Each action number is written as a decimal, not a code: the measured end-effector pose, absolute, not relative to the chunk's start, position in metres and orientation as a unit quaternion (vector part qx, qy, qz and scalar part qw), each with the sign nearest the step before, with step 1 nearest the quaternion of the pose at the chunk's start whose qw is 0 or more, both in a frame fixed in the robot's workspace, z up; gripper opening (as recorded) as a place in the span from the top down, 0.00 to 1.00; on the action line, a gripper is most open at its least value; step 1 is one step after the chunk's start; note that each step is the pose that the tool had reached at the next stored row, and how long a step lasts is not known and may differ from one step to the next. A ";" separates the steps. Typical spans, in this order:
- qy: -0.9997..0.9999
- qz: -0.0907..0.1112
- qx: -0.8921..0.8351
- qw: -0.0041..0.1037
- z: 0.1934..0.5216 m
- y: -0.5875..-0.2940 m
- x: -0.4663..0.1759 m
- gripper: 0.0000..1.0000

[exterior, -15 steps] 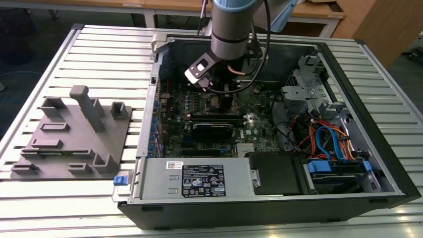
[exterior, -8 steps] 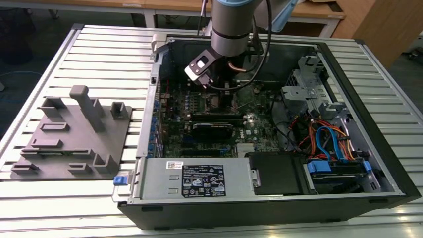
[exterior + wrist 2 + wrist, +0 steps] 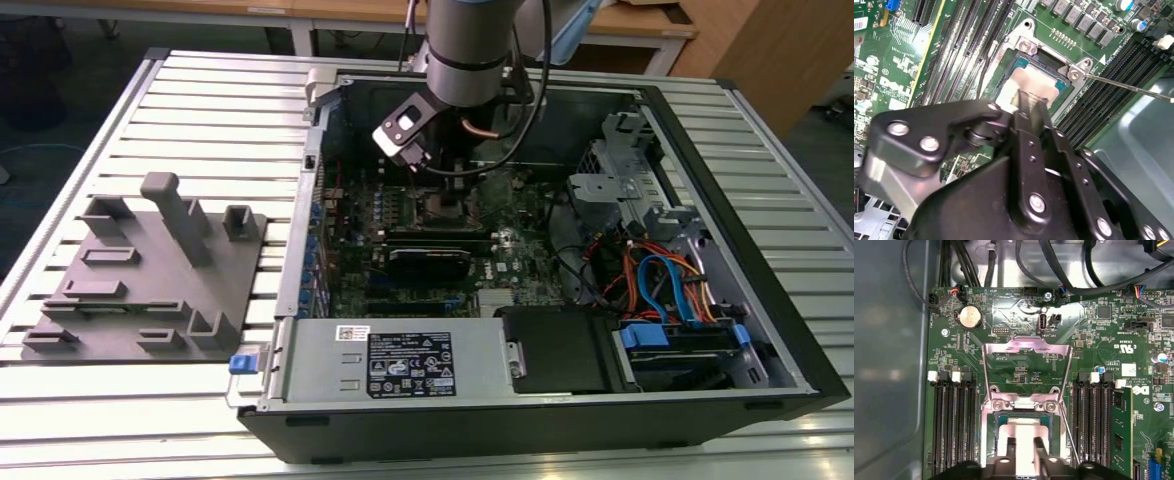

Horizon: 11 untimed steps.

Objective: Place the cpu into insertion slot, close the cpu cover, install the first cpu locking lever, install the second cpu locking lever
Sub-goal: 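Place the cpu into insertion slot, then close the cpu cover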

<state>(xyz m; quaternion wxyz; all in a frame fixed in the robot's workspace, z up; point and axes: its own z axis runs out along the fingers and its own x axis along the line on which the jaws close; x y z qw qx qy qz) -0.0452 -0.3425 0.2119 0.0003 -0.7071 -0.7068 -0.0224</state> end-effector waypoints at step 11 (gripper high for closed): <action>-0.707 -0.022 -0.707 0.000 0.212 -0.343 -0.045 0.90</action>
